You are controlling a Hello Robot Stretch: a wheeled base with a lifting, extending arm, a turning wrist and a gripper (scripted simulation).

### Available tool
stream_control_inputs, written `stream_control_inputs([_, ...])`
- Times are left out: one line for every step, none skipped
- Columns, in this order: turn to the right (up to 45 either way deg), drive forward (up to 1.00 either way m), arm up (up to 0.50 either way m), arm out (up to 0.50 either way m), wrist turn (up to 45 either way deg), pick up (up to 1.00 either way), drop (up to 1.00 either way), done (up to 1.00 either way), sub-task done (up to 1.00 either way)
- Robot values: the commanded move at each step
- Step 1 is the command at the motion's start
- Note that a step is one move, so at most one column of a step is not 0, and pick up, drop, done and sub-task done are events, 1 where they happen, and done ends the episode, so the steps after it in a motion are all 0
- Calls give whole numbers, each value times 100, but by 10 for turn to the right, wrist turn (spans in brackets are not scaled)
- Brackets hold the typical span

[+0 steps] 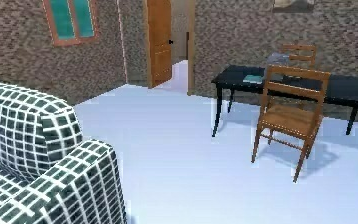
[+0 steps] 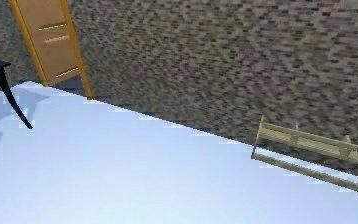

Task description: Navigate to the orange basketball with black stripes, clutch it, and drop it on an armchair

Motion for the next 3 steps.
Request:
stream_control_inputs([0,100,0,0,0,0,0,0,0])
stream_control_inputs([-30,0,0,0,0,0,0,0,0])
stream_control_inputs([0,100,0,0,0,0,0,0,0])
